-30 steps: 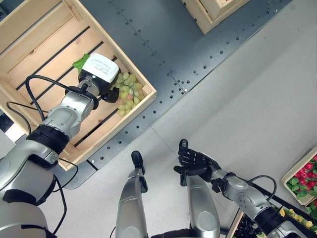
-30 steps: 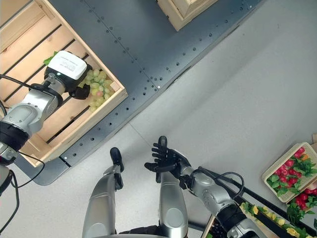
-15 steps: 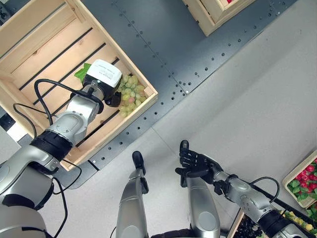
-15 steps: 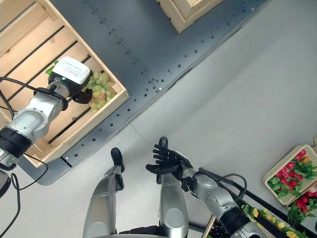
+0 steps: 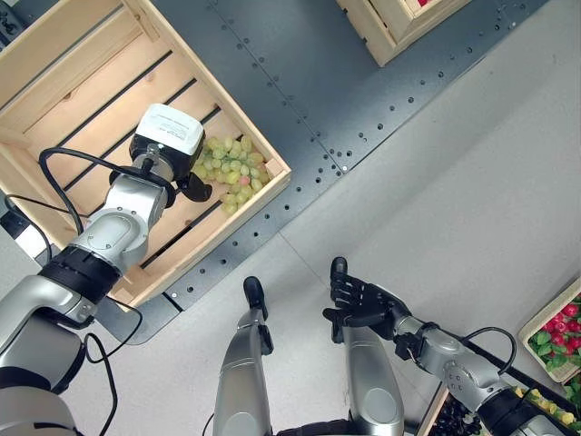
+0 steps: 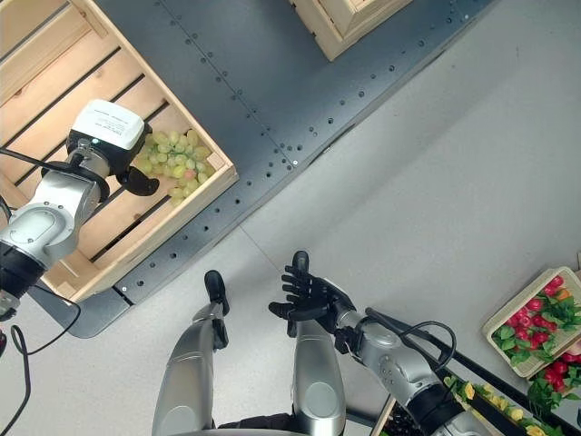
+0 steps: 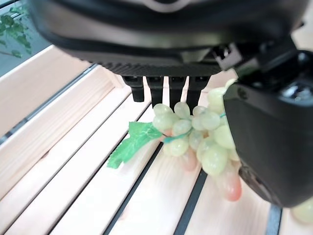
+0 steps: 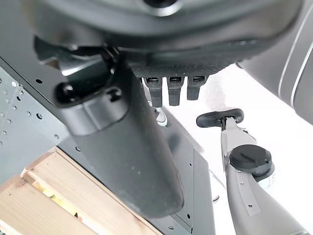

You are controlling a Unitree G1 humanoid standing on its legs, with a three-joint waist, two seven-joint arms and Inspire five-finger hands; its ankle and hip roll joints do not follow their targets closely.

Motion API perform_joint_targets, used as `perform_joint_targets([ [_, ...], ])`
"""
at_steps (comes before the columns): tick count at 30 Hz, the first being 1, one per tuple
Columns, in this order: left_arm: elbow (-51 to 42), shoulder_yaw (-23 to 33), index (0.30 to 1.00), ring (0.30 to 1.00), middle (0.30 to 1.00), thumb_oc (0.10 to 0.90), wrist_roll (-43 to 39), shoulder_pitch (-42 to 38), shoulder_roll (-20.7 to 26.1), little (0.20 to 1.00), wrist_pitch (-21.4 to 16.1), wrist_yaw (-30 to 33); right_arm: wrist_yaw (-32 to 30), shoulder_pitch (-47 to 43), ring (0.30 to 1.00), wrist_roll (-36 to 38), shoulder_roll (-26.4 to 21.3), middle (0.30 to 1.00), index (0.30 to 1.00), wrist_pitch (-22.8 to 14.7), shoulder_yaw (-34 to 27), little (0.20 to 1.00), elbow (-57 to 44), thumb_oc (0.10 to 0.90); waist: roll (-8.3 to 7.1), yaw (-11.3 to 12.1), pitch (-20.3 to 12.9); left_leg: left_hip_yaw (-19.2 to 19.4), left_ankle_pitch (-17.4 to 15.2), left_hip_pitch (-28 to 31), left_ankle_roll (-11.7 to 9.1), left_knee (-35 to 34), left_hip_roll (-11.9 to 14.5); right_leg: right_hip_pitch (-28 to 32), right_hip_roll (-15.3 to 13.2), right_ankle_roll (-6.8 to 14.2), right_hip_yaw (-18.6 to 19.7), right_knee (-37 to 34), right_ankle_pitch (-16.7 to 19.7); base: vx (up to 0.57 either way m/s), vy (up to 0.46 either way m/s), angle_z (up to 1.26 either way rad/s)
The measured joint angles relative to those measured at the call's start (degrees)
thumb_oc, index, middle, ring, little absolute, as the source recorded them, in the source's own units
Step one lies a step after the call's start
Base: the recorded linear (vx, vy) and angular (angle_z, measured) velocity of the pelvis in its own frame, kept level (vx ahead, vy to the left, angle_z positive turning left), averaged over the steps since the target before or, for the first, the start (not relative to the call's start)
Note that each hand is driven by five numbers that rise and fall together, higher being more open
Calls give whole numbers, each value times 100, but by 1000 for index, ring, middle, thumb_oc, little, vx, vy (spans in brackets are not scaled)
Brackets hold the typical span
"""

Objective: Pick up the fruits from the basket on one side to the basket on the other side

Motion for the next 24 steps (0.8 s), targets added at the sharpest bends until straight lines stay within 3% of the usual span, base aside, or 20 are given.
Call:
perform_joint_targets([
  [18, -479, 255, 900, 900, 900, 800, 236, 219, 206, 900, 47, -43, 3, 183, 900, 0, -88, 900, 900, -3, -31, 900, -26, 800, 7, 139, 2, 4, 8, 22, -8, -3, 0, 4, 1, -1, 2, 18, -1, 0, 0, 0],
  [24, -298, 213, 900, 900, 900, 800, 331, 314, 66, 900, 131, 575, 5, 184, 900, 0, -88, 900, 900, -34, -9, 900, 7, 800, 1, 130, -1, 2, 7, 117, -9, -4, 5, 103, 9, -5, 1, 18, -5, 2, -5, 0],
])
